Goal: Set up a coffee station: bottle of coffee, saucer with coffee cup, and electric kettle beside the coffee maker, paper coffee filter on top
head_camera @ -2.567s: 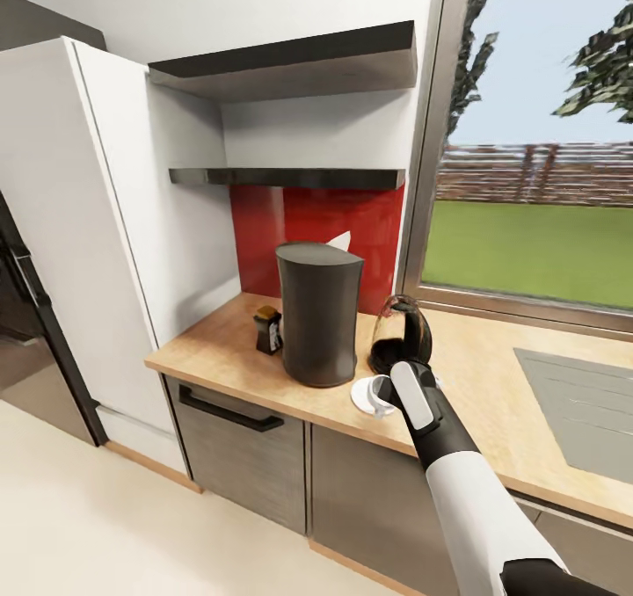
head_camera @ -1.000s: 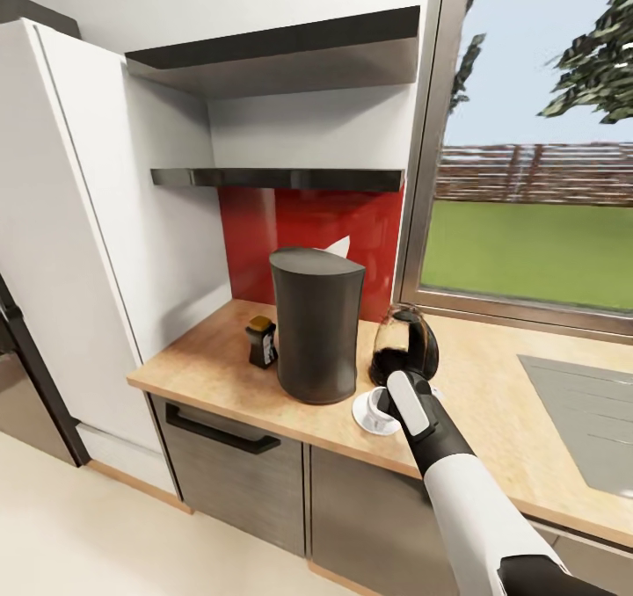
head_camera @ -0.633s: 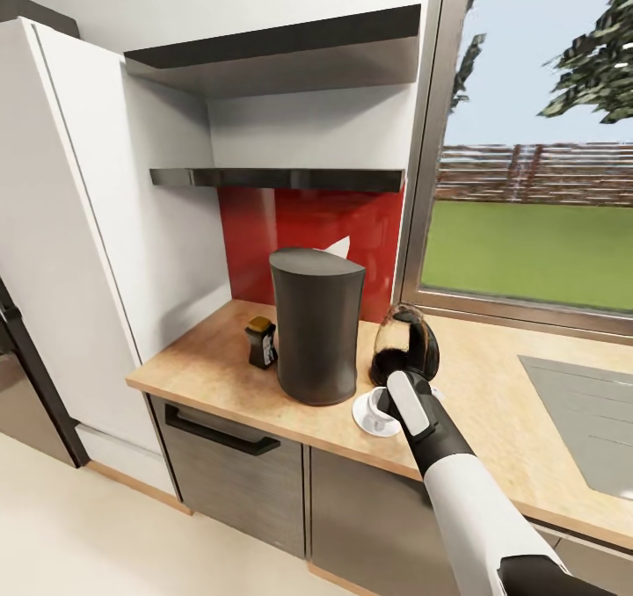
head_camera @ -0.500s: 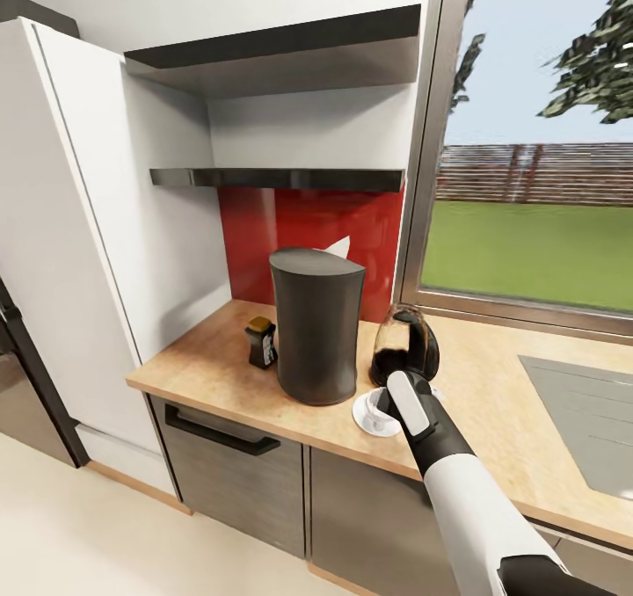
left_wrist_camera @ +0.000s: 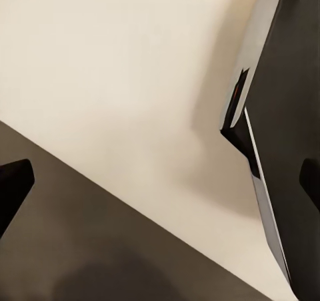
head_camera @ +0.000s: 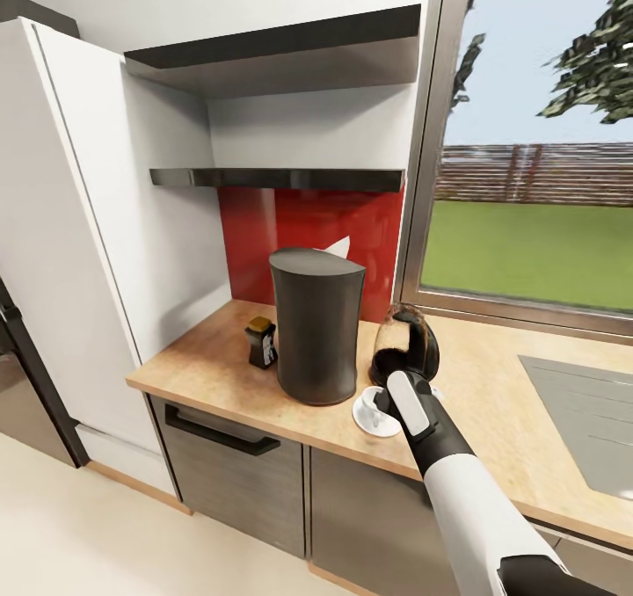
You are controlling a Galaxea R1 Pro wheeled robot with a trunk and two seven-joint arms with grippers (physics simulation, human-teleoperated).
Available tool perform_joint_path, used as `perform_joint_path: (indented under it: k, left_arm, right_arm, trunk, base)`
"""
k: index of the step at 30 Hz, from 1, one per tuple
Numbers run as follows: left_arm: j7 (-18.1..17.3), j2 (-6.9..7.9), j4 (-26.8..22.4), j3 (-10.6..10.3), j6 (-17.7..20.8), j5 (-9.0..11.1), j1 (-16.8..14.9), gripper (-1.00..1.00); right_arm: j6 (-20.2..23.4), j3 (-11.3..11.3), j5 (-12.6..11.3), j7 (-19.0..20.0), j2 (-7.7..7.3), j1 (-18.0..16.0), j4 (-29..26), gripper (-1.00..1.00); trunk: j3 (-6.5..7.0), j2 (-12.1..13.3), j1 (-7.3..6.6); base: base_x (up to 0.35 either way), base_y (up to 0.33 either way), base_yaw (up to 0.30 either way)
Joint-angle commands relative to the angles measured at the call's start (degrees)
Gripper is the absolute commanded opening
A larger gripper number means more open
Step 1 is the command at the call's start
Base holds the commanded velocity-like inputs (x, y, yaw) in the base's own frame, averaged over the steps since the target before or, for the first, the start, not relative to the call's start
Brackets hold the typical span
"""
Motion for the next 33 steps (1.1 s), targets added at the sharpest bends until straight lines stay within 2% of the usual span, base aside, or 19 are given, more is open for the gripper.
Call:
perform_joint_path:
  k: [1,8,15,26,33]
  left_arm:
    - [0.0,0.0,0.0,0.1,-0.2,0.2,0.0,1.0]
    - [0.0,0.01,0.0,0.1,-0.2,0.2,0.0,1.0]
    - [0.0,0.14,0.0,0.1,-0.2,0.2,0.0,1.0]
    - [0.1,0.11,0.0,0.2,-0.3,0.5,0.0,1.0]
    - [0.2,-0.07,-0.1,0.4,-0.4,0.7,0.0,1.0]
  right_arm:
    - [0.2,-0.1,-0.4,-0.4,0.04,0.0,-0.1,1.0]
    - [0.2,-0.1,-0.5,-0.4,0.04,0.0,-1.2,1.0]
    - [0.3,-0.1,-0.5,-0.5,0.04,0.0,-6.8,1.0]
    - [0.3,0.0,-0.7,-0.5,0.04,0.0,-7.0,1.0]
    - [0.3,0.4,-0.7,-0.5,0.04,0.0,-6.9,1.0]
  trunk:
    - [-0.08,-0.1,0.02]
    - [-0.08,-0.1,0.02]
    - [-0.08,-0.1,0.02]
    - [-0.08,-0.1,0.02]
    - [0.07,-0.1,0.02]
  base:
    - [0.0,0.0,0.0]
    - [0.0,0.0,0.0]
    - [0.0,0.0,0.0]
    - [-0.006,0.0,0.0]
    - [-0.257,0.0,0.0]
